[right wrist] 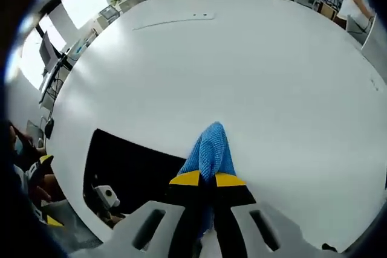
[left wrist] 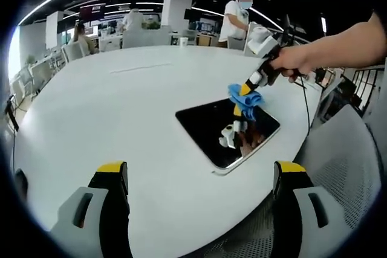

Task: Wipe the mirror surface with the cleaning cloth until all visible marks leave the cleaned area.

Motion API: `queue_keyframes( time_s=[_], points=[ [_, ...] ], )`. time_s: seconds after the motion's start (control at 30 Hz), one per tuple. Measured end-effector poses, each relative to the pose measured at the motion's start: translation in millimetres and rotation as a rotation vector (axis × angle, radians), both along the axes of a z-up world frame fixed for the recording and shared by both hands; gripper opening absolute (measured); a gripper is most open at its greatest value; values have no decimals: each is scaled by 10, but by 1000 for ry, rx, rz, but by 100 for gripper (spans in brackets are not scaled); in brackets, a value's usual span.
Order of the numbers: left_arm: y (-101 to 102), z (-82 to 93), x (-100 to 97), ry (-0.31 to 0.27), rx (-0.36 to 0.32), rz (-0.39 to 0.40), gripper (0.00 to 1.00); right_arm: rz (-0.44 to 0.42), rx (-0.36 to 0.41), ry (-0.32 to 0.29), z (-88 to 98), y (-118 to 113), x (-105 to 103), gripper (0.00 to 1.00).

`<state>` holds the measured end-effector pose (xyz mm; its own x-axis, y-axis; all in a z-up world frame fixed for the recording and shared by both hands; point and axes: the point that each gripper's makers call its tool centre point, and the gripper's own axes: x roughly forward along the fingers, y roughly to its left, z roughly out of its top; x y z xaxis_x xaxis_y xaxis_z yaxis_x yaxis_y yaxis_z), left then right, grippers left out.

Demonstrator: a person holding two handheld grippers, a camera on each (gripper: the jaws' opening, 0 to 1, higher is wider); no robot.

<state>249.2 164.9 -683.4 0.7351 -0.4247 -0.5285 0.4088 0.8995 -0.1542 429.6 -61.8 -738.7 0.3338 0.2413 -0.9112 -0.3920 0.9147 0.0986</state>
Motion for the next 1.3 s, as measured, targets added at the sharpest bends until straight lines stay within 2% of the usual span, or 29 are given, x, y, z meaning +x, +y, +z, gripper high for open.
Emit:
queue_keyframes(
  time_s=[0.23, 0.5, 0.6, 0.73, 1.0, 1.13, 1.3],
  points=[
    [-29, 20, -3, -10, -2, -18, 99, 12, 10, -4, 3, -12, -1, 1],
    [4, -19, -6, -5, 29, -17, 99, 14, 40, -71, 437, -180, -17, 2],
    [9, -20, -13, -1, 28, -12, 99, 12, 45, -55, 513, -304, -70, 2],
    [12, -10, -12, -7, 32, -12, 99, 22, 37, -64, 554, -476, -106, 2],
    [20, 4, 6, -13, 30, 3, 99, 6, 22, -37, 434, -809, -276, 3],
    [7, 14, 10, -17, 25, -1, 99, -14, 31, -21, 361, -850, -293, 3],
    [25, 20, 21, -14, 4, 14, 99, -8, 36, 17, 150, -829, -289, 3]
  ],
)
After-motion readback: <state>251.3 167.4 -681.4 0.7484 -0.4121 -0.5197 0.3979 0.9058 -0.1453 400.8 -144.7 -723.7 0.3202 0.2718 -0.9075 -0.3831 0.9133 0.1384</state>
